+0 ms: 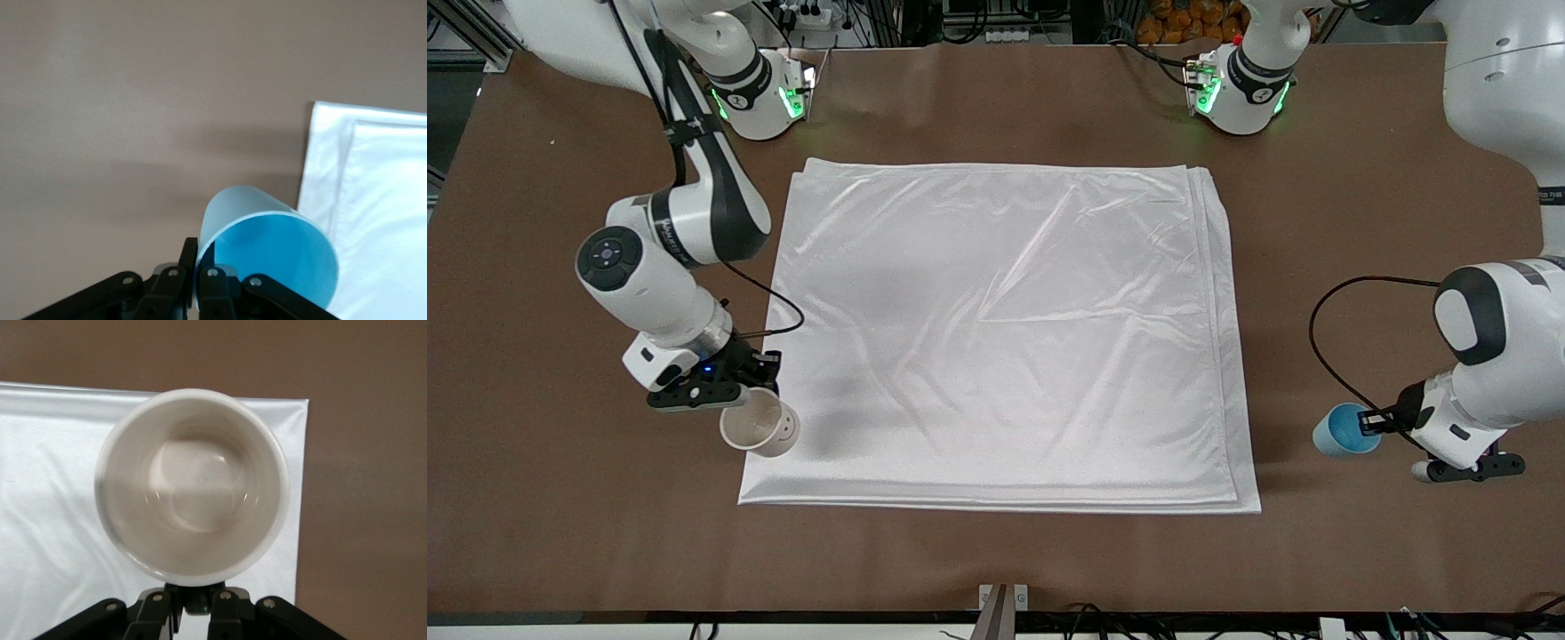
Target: Place blue cup into white mug on cloth
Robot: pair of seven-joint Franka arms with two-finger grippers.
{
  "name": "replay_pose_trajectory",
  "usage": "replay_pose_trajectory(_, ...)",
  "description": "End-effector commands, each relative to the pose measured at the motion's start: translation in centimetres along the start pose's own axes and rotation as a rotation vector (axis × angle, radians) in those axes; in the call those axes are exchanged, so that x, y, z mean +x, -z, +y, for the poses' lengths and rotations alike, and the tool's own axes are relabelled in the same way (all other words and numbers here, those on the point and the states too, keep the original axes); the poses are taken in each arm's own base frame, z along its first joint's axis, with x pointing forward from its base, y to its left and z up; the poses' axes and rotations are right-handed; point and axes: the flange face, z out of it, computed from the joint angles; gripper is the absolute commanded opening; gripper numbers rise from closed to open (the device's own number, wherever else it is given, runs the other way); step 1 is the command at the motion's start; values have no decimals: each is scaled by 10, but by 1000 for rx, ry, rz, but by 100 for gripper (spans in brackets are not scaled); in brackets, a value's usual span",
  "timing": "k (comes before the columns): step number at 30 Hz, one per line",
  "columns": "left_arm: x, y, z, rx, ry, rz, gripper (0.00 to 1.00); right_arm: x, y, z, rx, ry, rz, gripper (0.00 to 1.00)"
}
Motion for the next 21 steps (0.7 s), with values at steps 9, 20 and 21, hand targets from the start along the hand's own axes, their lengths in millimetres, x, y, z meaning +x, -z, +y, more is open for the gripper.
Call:
replay_pose_trajectory(9, -16, 21, 62, -10, 86, -35, 0, -2, 25, -148, 14, -135, -47, 0)
replay_pose_trajectory(20, -33, 17, 124, 0, 139, -73, 0, -32, 3, -258, 8, -191, -36, 0)
replay_pose_trajectory(21, -35, 17, 132, 2, 148, -78, 0, -35, 1, -267, 6, -194, -38, 0)
